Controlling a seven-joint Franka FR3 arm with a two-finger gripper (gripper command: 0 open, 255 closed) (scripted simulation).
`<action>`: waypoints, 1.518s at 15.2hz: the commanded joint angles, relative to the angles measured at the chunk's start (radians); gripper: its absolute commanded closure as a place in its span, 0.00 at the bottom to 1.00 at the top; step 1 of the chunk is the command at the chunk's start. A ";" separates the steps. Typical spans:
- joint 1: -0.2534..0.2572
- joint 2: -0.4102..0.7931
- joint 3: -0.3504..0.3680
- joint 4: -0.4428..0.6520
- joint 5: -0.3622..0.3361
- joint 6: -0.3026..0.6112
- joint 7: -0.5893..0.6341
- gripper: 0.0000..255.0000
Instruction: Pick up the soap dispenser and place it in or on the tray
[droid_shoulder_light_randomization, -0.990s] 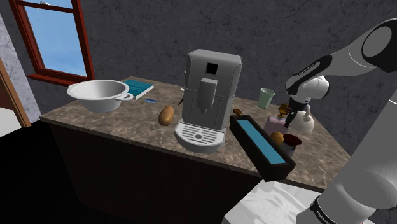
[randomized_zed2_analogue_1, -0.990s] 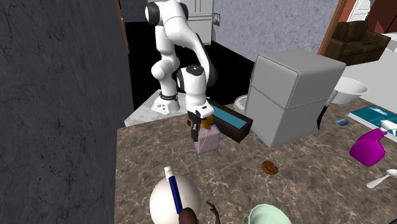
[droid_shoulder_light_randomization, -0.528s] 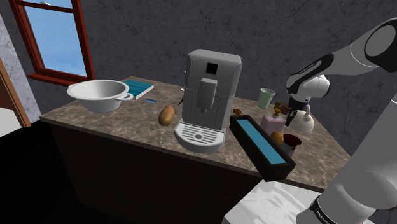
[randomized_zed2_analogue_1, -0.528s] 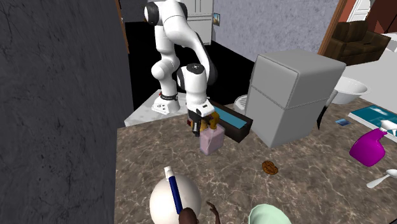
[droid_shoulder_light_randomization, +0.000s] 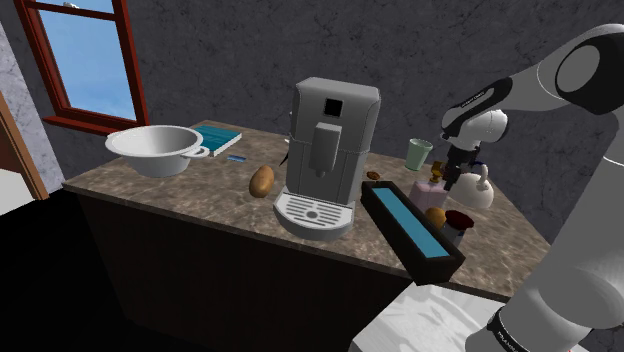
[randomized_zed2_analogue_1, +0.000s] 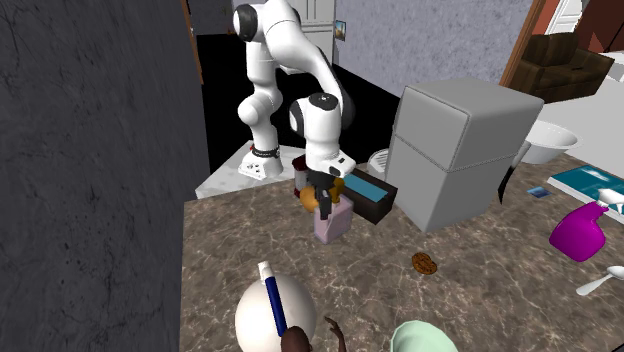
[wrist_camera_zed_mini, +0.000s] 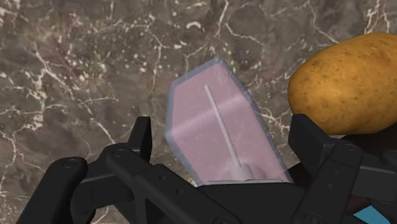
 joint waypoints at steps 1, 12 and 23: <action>-0.004 0.020 0.005 -0.005 0.019 0.019 -0.022 0.00; -0.013 0.058 0.015 -0.020 0.057 0.061 -0.049 0.00; -0.014 0.058 0.015 -0.020 0.057 0.061 -0.049 1.00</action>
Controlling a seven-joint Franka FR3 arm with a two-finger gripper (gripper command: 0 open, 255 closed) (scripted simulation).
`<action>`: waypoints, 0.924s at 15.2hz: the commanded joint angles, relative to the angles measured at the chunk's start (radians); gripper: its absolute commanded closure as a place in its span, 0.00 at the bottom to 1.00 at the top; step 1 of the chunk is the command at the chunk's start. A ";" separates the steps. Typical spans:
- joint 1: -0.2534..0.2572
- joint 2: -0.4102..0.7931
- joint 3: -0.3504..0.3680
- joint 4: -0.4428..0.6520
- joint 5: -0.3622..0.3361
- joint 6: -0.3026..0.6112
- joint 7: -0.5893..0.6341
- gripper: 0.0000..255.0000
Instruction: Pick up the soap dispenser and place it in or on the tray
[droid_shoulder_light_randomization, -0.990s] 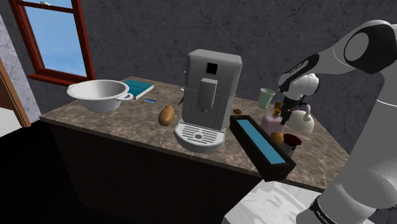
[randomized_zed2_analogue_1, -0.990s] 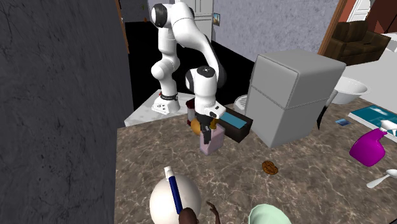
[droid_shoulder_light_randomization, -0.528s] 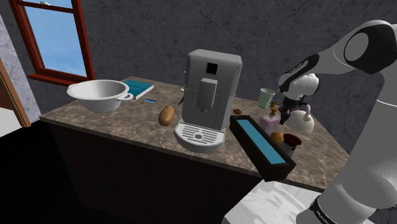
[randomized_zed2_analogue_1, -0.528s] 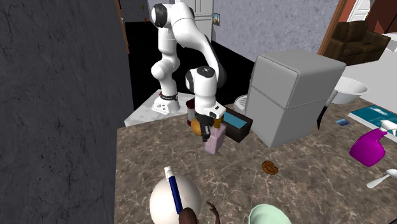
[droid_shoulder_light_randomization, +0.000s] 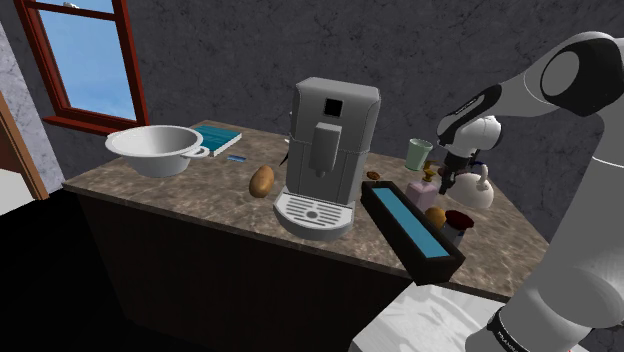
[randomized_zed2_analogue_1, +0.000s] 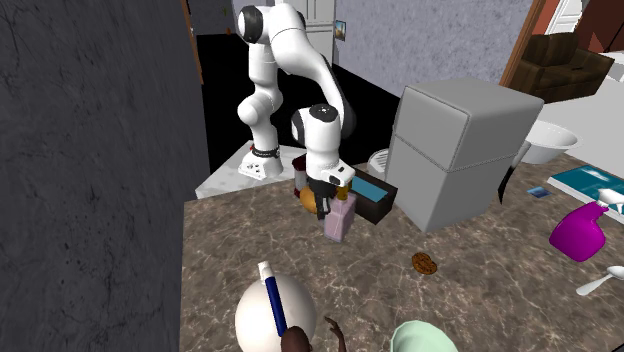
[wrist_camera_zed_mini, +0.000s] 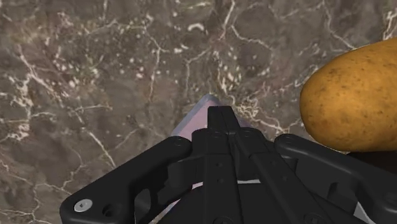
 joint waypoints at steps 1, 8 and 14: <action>0.000 0.000 0.000 0.000 0.000 0.000 0.000 0.00; -0.009 0.002 0.059 0.096 -0.016 -0.089 -0.323 0.00; -0.022 0.054 0.074 0.072 0.031 -0.025 -0.355 0.00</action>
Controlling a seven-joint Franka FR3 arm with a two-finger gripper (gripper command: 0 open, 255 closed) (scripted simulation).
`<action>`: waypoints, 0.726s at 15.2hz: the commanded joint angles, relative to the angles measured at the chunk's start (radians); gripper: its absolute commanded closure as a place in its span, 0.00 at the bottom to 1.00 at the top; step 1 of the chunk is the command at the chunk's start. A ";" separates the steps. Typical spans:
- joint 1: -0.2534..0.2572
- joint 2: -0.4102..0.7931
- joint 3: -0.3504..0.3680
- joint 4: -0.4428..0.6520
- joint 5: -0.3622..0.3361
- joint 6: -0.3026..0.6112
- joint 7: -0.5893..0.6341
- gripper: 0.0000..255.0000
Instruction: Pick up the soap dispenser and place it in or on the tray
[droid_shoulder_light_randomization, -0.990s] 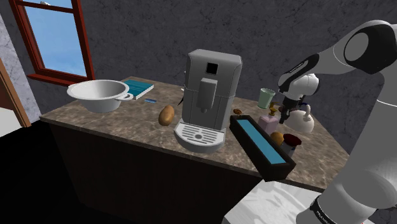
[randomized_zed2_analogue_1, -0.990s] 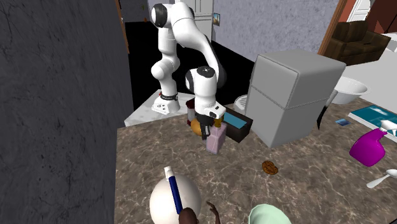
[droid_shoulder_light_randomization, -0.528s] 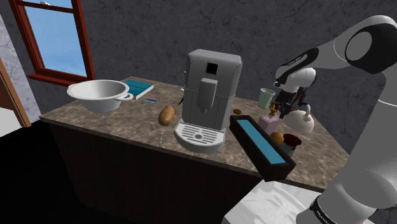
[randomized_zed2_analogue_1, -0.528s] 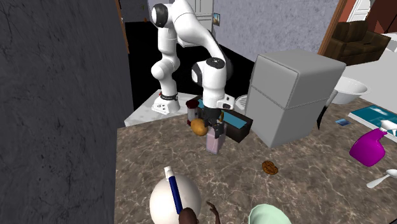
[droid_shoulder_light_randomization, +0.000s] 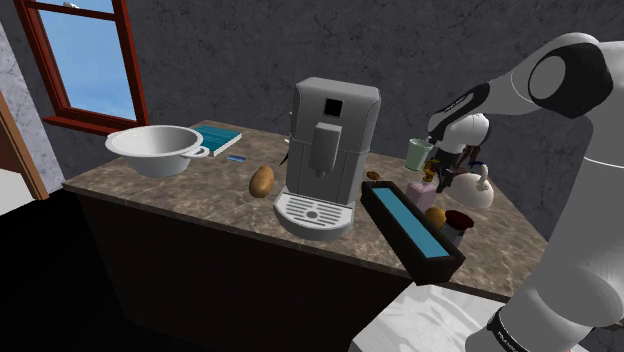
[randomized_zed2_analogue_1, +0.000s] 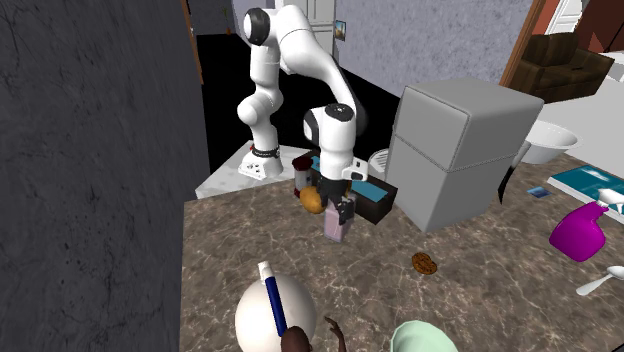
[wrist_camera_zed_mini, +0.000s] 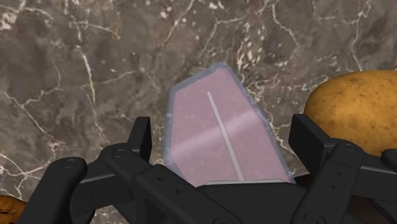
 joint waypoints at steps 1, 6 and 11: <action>-0.002 0.006 0.002 -0.001 0.006 0.006 -0.004 0.00; -0.002 0.007 0.002 0.000 0.006 0.006 -0.004 0.00; -0.002 0.007 0.002 0.000 0.007 0.006 -0.004 1.00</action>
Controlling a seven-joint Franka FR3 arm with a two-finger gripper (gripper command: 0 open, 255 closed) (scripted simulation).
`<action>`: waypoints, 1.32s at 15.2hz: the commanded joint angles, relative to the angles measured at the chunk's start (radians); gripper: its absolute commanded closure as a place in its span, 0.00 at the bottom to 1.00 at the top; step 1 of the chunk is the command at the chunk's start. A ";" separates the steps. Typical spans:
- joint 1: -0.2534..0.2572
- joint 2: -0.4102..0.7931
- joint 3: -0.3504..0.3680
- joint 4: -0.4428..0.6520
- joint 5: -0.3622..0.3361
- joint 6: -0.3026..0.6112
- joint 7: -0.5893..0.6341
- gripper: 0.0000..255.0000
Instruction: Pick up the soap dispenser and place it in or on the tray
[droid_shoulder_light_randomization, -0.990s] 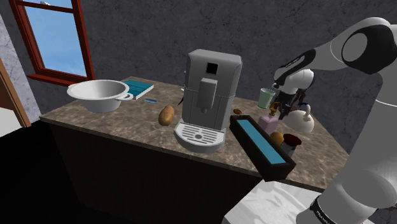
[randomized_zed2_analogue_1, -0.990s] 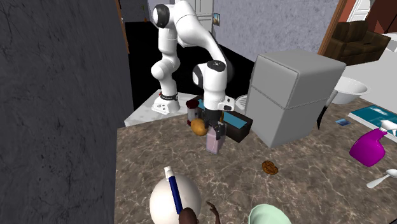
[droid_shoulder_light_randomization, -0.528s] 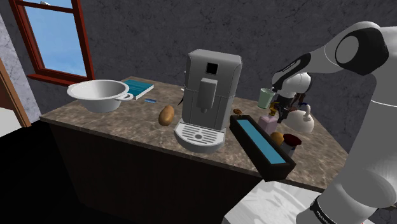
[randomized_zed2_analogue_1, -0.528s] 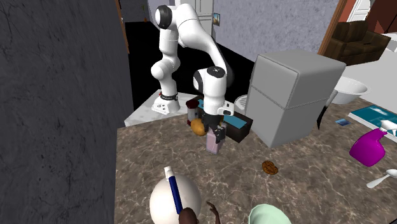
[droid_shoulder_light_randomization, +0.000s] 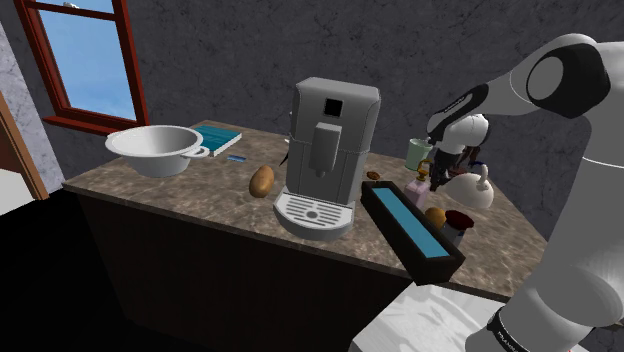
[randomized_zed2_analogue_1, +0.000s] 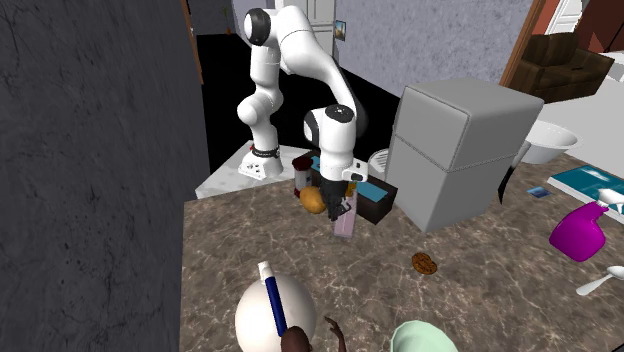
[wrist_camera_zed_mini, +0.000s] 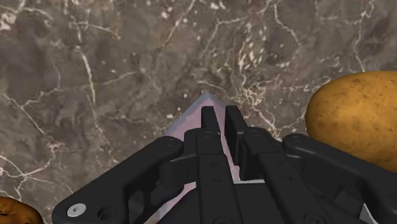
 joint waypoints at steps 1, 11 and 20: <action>0.000 0.000 0.000 0.000 0.000 0.000 0.000 1.00; 0.015 -0.035 0.045 0.079 -0.065 -0.105 -0.217 0.00; 0.002 0.025 0.064 0.046 -0.018 -0.023 -0.266 0.00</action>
